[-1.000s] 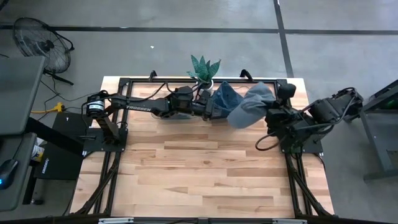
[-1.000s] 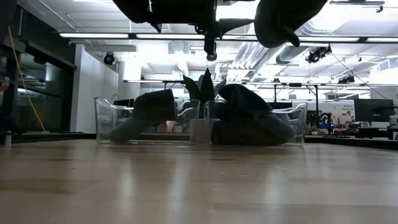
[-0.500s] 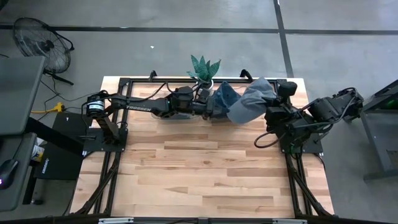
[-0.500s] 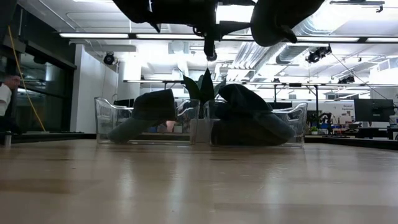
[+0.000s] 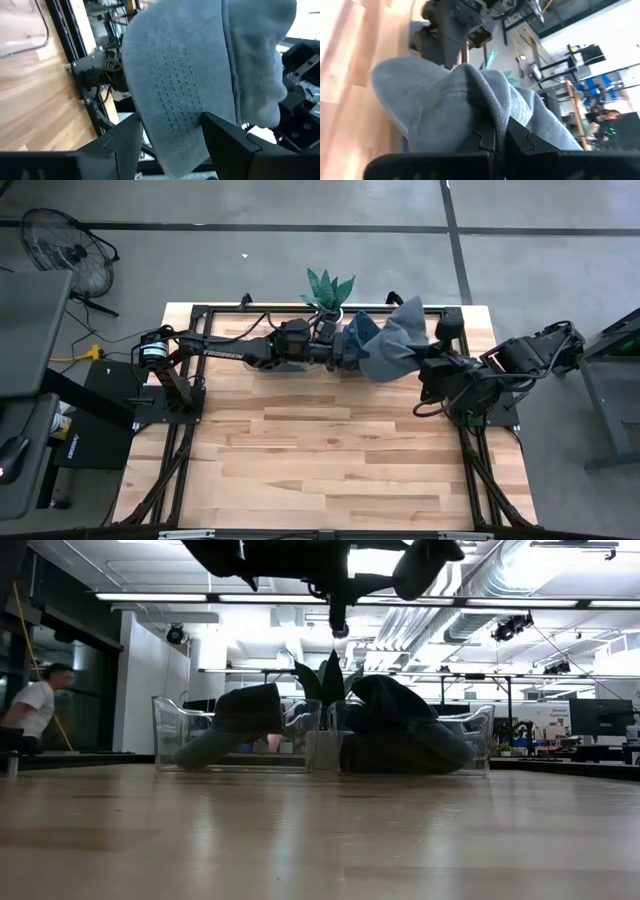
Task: Pick & Place hat
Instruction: Put the gray cap into the left transparent bin
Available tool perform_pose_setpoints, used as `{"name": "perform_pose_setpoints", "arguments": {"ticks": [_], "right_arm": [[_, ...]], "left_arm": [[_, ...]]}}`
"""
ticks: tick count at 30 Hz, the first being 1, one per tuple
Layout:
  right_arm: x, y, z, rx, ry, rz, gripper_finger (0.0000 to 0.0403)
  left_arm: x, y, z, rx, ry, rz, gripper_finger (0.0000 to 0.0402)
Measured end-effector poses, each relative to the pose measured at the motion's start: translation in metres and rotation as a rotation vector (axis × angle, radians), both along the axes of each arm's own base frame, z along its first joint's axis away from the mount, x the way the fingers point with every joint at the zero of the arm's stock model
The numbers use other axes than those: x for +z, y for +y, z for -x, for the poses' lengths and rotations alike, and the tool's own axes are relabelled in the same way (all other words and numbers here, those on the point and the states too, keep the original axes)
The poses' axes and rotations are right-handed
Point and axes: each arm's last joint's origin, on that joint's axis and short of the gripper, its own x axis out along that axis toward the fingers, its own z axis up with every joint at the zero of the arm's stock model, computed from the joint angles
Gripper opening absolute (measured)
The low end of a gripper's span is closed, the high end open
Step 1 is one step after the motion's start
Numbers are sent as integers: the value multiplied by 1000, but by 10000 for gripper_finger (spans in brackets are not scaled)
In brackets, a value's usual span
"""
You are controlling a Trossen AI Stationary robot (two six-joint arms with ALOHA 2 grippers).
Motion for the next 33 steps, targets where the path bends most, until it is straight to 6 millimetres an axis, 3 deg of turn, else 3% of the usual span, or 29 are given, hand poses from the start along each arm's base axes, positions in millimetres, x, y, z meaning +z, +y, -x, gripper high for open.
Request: {"name": "perform_pose_setpoints", "arguments": {"ticks": [19,24,31,33], "right_arm": [[-22,-1,-7,30,87,-234,0],[-23,1,-7,77,120,-295,0],[-24,2,-7,87,129,-314,0],[-24,2,-7,89,133,-321,0]], "left_arm": [[9,-1,1,-24,-94,-21,190],[9,-1,1,-23,-91,-39,147],[7,-1,0,-34,-73,-92,27],[7,-1,0,-33,-72,-115,12]]}}
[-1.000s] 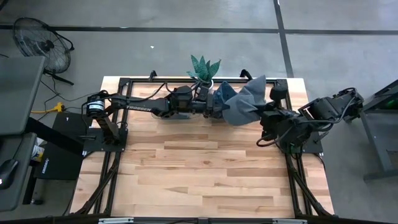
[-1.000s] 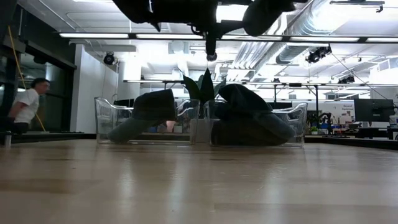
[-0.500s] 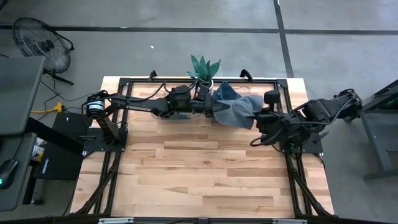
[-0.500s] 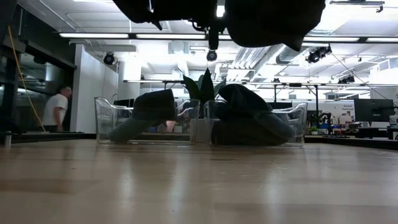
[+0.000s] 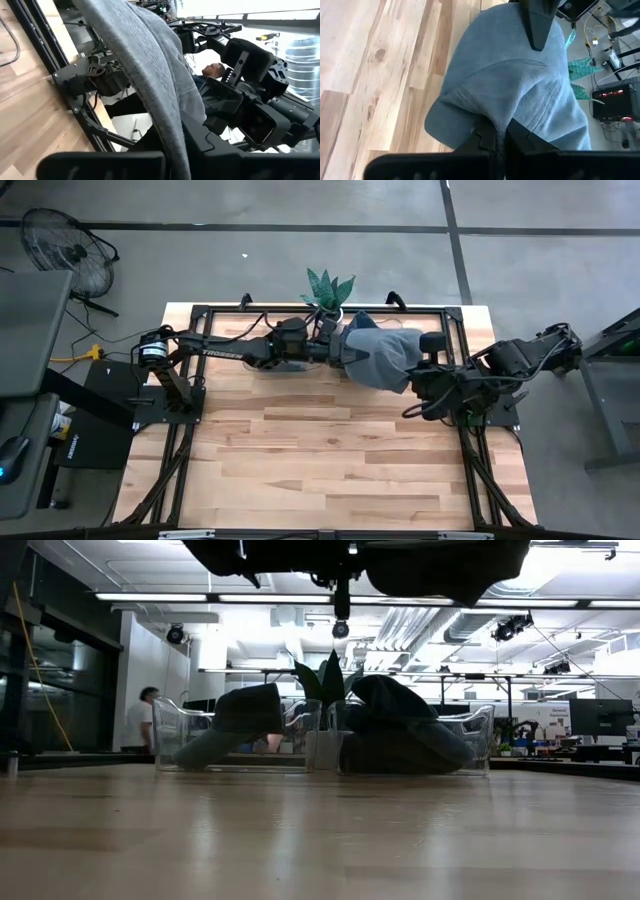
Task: Pick & Place hat
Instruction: Put the gray cap into the left transparent bin
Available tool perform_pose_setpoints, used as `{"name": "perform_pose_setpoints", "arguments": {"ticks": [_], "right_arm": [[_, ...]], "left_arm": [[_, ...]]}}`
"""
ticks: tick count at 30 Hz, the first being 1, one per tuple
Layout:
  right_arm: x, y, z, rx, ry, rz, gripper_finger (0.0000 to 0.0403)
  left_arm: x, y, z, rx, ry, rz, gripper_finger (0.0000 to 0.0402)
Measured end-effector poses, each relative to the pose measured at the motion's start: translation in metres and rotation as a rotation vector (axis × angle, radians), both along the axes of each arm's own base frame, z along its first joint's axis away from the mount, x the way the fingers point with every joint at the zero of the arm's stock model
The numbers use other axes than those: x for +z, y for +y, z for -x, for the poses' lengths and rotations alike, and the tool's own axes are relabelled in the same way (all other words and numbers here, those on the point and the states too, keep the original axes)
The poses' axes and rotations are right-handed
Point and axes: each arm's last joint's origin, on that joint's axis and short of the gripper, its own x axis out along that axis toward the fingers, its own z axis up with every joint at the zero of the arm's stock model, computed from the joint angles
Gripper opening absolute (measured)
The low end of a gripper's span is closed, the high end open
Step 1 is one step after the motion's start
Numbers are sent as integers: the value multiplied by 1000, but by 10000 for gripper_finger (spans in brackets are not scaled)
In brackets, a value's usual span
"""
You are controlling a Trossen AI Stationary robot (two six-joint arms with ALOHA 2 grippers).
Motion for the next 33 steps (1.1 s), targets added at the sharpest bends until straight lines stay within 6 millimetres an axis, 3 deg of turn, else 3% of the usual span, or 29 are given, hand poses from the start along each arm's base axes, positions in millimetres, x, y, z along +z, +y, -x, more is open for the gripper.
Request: {"name": "perform_pose_setpoints", "arguments": {"ticks": [8,21,26,33], "right_arm": [[0,0,0,-22,-13,-9,21],[13,-4,10,-116,-114,-186,169],[22,-10,25,-161,-182,-280,204],[29,-18,44,-201,-241,-357,209]], "left_arm": [[-1,0,0,10,13,-28,8],[-5,6,1,9,46,-83,6],[2,15,13,12,112,-130,5],[23,19,51,14,278,-227,5]]}}
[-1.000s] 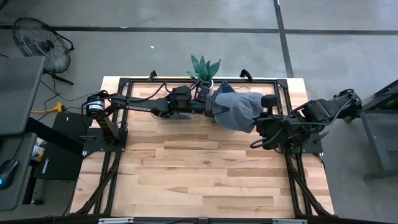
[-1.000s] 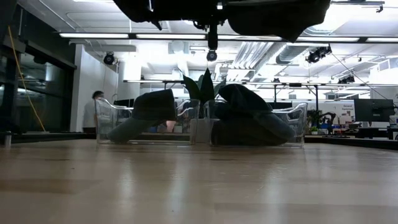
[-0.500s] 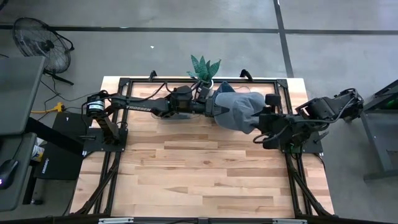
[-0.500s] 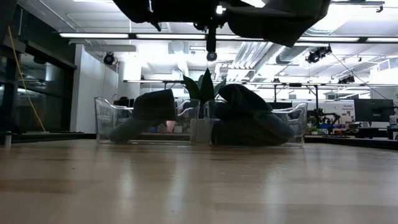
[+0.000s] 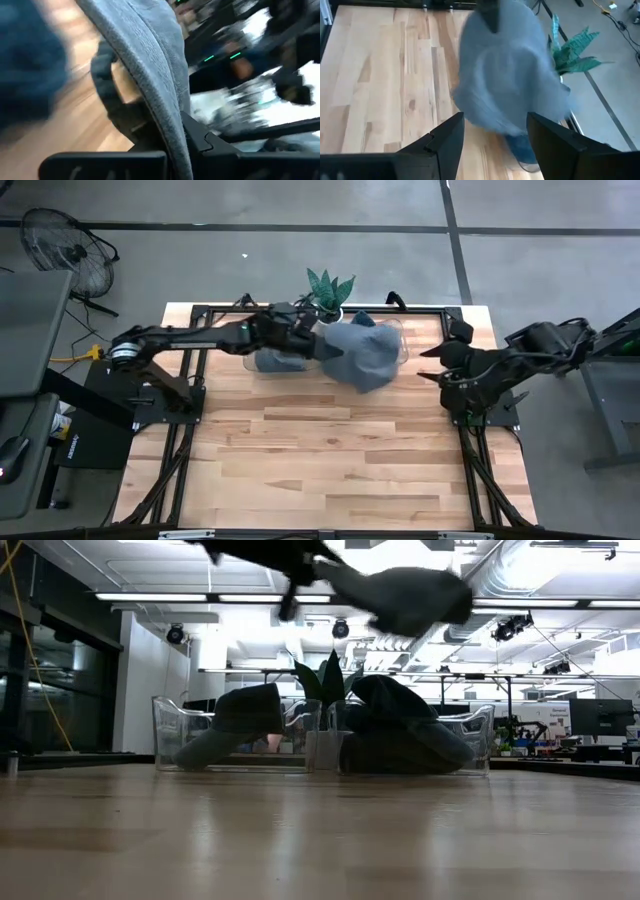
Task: Pick & Place hat
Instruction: Put the gray cap into the left transparent bin
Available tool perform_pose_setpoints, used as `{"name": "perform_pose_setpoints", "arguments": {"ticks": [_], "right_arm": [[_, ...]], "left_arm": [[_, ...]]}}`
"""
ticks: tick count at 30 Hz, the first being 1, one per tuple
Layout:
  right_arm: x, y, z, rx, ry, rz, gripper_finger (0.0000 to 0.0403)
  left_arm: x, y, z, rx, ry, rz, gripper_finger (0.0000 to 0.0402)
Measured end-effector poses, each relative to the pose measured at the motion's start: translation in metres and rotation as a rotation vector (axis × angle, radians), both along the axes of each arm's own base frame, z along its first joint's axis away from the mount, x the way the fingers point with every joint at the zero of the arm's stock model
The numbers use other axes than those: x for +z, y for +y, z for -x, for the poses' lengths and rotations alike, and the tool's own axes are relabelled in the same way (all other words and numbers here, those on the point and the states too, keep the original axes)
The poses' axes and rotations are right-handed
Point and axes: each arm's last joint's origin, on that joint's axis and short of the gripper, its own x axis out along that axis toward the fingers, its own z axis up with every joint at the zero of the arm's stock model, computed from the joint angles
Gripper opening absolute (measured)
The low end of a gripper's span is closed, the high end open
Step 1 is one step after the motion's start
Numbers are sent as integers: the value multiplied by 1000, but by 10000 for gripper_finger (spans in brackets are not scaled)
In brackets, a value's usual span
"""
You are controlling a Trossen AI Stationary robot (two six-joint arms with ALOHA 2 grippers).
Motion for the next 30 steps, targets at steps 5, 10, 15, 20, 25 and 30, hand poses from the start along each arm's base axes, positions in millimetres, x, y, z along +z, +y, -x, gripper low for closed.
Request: {"name": "perform_pose_setpoints", "arguments": {"ticks": [5,10,15,20,25,30], "right_arm": [[-1,-2,3,-29,1,11,204],[-1,-2,2,-54,-3,41,204],[-1,-3,1,-87,-14,72,204],[-1,-4,0,-120,-29,69,204],[0,-4,1,-151,-46,71,204],[0,-5,1,-180,-62,59,204]], "left_arm": [[10,-4,37,50,189,-82,5],[31,-11,79,120,258,-154,5],[49,-19,125,216,295,-197,5],[52,-24,165,369,415,-210,5],[46,-24,179,466,526,-226,5],[39,-23,183,511,631,-255,5]]}}
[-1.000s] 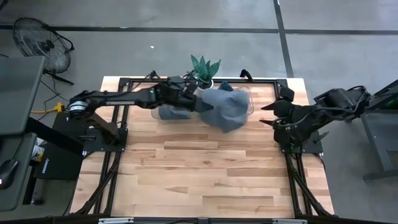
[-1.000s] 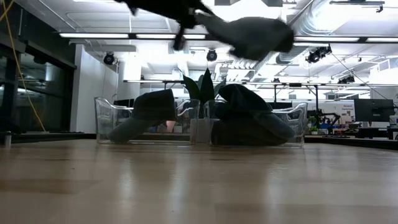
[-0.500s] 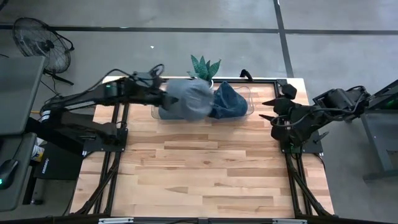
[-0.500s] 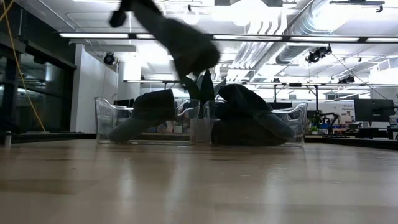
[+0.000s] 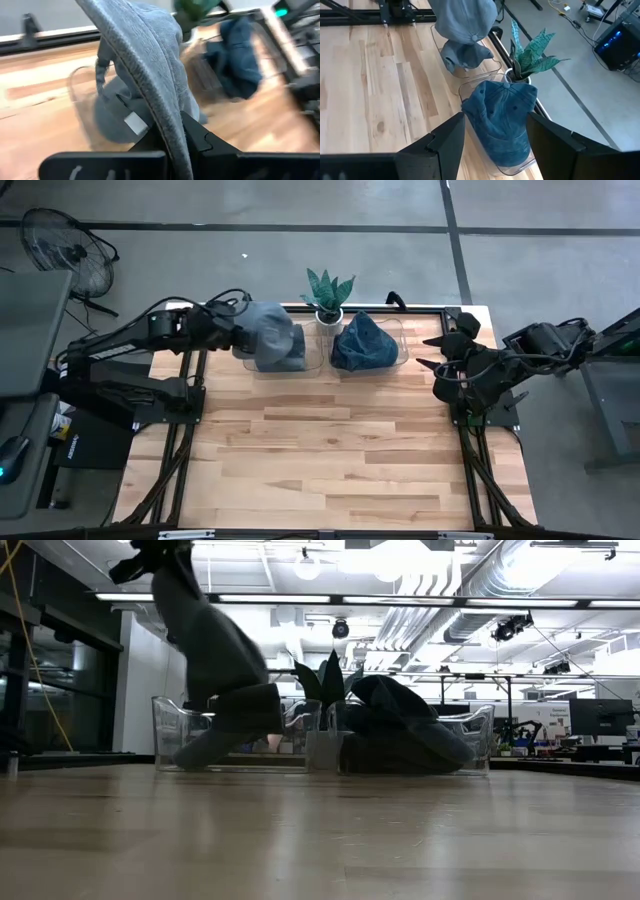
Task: Pick & Place hat
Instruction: Put the gray cap into the left transparent bin
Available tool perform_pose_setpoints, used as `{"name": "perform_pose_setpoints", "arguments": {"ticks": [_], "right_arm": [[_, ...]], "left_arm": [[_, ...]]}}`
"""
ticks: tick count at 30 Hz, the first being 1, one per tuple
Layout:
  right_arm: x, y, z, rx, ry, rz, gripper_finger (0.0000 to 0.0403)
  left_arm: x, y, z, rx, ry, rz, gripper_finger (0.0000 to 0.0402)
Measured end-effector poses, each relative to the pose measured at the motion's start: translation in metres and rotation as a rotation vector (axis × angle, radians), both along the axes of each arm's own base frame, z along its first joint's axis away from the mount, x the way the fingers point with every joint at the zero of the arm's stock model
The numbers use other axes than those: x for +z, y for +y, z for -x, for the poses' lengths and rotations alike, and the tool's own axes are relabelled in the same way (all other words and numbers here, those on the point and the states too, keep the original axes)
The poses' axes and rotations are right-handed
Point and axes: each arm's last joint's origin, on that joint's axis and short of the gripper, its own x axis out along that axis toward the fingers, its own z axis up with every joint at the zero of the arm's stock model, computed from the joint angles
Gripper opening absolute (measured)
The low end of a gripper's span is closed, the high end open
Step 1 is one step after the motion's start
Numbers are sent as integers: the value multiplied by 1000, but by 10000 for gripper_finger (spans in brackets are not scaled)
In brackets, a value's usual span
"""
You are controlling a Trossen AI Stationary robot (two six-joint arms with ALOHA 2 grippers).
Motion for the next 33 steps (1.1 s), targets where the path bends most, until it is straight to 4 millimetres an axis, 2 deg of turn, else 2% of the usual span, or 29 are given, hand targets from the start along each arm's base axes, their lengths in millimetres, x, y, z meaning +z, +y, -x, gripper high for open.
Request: {"name": "perform_pose_setpoints", "arguments": {"ticks": [11,18,27,33], "right_arm": [[0,0,0,-14,-12,-23,204],[0,0,0,-14,-12,-24,204],[0,0,0,-14,-11,-24,204],[0,0,0,-11,-9,-27,204]], "left_arm": [[-20,9,-29,46,129,1,5],[-29,14,-58,3,92,16,5],[-50,20,-86,-9,131,67,5],[-49,22,-97,-13,48,49,5]]}}
